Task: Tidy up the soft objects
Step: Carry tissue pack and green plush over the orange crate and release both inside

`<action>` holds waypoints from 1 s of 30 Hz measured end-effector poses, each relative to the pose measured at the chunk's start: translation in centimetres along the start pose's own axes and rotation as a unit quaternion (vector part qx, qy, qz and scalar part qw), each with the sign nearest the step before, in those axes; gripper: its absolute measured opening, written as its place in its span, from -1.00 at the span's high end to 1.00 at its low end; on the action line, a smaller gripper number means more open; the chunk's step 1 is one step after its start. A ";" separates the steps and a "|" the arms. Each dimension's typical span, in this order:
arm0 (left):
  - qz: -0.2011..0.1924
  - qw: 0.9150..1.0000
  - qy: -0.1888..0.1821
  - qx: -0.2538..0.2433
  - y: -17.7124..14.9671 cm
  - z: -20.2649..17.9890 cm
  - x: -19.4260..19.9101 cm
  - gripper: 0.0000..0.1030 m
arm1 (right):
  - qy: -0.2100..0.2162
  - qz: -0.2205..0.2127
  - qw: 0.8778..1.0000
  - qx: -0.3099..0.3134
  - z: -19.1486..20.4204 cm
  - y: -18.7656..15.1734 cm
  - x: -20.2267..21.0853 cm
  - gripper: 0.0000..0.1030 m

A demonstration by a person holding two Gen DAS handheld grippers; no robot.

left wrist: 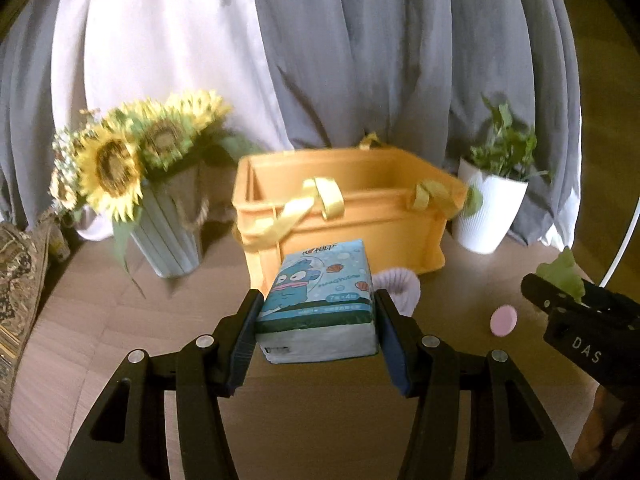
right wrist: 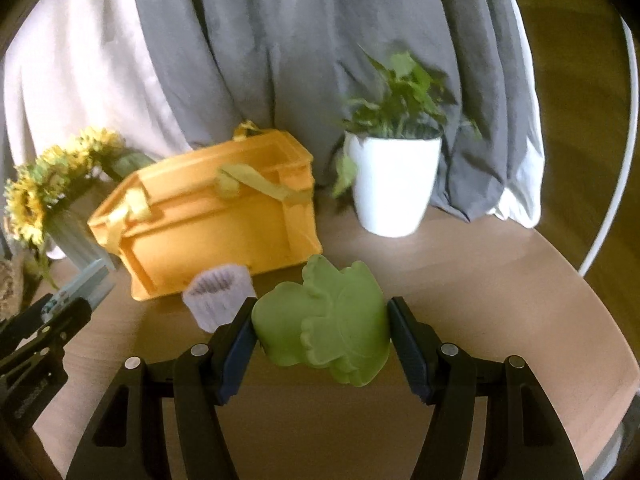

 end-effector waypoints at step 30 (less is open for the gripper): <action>-0.130 0.991 -0.012 -0.005 8.4 -0.5 2.8 -0.06 | 0.090 -0.103 0.990 0.021 2.0 9.7 1.9 -0.27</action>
Point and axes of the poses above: each gripper's, at about its wrist camera, not at the fingertips, and x roughly against the way its jaws point, z to its left, y to its top, the point moved 1 cm from there along -x, roughly the way its jaws point, and after that the axes turned 11 degrees about x, right-handed, at the moved point
